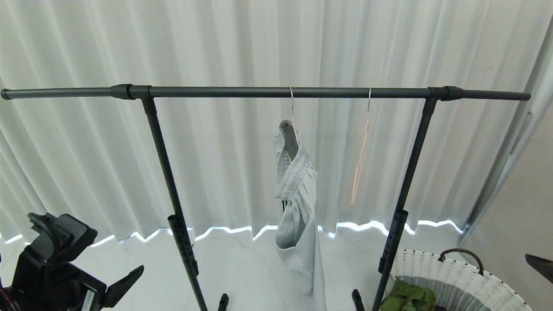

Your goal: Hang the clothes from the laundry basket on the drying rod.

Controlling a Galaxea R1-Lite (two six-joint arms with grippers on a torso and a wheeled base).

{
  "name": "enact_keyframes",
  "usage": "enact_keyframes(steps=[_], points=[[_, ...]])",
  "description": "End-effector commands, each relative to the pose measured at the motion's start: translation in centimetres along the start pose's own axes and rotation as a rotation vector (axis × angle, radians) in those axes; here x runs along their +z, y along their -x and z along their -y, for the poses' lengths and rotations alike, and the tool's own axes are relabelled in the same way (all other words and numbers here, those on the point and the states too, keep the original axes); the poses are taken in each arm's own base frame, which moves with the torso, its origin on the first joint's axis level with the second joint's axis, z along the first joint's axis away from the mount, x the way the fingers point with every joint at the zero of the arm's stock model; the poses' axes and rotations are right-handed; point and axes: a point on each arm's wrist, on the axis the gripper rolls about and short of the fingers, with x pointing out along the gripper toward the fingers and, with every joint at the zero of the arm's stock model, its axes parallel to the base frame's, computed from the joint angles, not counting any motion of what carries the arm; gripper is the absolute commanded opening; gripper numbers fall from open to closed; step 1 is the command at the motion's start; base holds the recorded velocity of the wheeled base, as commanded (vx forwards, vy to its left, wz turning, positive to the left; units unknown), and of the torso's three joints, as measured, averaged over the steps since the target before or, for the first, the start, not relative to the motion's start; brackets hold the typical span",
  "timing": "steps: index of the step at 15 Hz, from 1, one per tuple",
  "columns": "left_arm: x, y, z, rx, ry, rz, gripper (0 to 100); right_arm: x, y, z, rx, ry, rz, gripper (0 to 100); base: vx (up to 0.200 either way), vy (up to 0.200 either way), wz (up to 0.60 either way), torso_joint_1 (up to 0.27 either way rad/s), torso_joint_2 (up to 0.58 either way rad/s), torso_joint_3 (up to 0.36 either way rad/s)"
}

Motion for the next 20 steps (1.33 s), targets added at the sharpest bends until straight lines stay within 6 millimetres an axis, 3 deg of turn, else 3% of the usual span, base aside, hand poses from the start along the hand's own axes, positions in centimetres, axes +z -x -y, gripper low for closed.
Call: enact_keyframes(steps=[1, 6, 10, 20], points=[[-1.1, 0.1, 0.1, 0.013, 0.026, -0.041, 100, -2.3, 0.6, 0.4, -0.045, 0.021, -0.006, 100, 0.000, 0.000, 0.00, 0.000, 0.00, 0.000], [-5.1, 1.4, 2.5, -0.025, 0.062, -0.150, 100, -4.2, 0.7, 0.8, -0.112, 0.007, -0.024, 100, 0.000, 0.000, 0.00, 0.000, 0.00, 0.000], [-5.2, 1.7, 2.4, 0.015, 0.132, -0.159, 100, -4.5, 0.5, 0.7, -0.119, 0.015, -0.032, 100, 0.000, 0.000, 0.00, -0.075, 0.21, 0.126], [-5.1, 1.7, 2.3, 0.057, 0.266, -0.166, 100, -5.7, 0.5, 0.6, -0.131, 0.035, -0.055, 100, 0.000, 0.000, 0.00, -0.157, 0.47, 0.305]])
